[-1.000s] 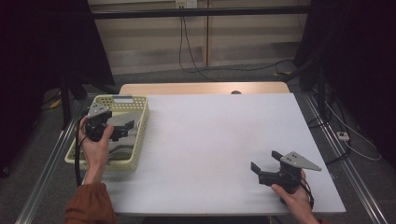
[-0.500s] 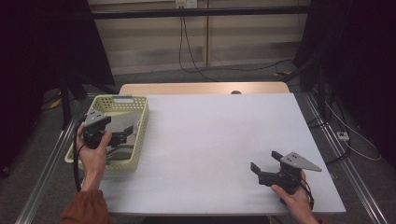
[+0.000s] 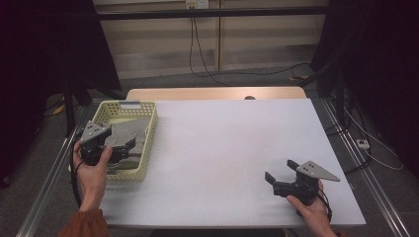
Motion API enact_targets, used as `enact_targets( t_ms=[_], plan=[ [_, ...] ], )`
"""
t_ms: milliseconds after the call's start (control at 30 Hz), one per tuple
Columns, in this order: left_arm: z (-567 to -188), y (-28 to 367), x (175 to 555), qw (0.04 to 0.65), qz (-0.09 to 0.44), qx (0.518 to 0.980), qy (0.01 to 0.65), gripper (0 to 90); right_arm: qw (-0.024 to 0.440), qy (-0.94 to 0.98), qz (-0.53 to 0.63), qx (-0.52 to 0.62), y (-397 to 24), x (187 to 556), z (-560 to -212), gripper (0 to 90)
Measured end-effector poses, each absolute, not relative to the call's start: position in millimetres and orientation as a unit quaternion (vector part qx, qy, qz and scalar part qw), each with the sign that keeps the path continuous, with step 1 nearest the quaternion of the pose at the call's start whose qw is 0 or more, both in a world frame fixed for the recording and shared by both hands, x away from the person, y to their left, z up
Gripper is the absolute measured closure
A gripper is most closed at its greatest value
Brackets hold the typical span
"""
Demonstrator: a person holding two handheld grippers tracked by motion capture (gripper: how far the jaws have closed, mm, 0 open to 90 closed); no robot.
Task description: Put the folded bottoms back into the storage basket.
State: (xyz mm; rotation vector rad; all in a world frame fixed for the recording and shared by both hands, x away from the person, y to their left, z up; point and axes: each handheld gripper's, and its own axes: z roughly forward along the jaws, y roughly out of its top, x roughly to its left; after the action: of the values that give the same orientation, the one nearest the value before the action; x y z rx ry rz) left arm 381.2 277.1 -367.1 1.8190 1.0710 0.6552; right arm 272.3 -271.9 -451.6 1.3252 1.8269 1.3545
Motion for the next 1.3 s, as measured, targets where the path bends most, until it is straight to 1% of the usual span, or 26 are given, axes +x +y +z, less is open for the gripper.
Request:
enact_targets(
  t_ms=[233, 433, 633, 733, 933, 1167, 1300],
  plan=[
    [-370.2, 276.1, 370.5, 0.444, 0.260, 0.743, 0.429, 6.0, 0.253, 0.671, 0.498, 0.487, -271.6, 272.0, -451.4, 4.0],
    [-368.7, 268.1, 356.2, 0.442, 0.253, 0.754, 0.414, 6.0, 0.254, 0.671, 0.498, 0.487, -272.1, 272.3, -451.4, 3.9],
    [-370.8, 263.0, 344.9, 0.438, 0.262, 0.759, 0.405, 5.9, 0.253, 0.672, 0.498, 0.487, -271.4, 272.3, -451.5, 4.0],
    [-371.8, 260.3, 340.7, 0.437, 0.254, 0.767, 0.395, 5.6, 0.254, 0.672, 0.498, 0.487, -271.5, 272.5, -451.7, 3.9],
    [-374.0, 254.7, 337.3, 0.440, 0.253, 0.762, 0.401, 5.6, 0.252, 0.672, 0.498, 0.486, -270.9, 272.6, -451.6, 4.0],
    [-376.5, 244.2, 335.9, 0.440, 0.251, 0.771, 0.387, 5.6, 0.252, 0.672, 0.498, 0.486, -271.1, 272.5, -451.6, 4.0],
    [-378.5, 237.5, 335.0, 0.444, 0.251, 0.768, 0.388, 5.6, 0.253, 0.672, 0.498, 0.486, -271.2, 272.5, -451.5, 4.0]
  ],
)
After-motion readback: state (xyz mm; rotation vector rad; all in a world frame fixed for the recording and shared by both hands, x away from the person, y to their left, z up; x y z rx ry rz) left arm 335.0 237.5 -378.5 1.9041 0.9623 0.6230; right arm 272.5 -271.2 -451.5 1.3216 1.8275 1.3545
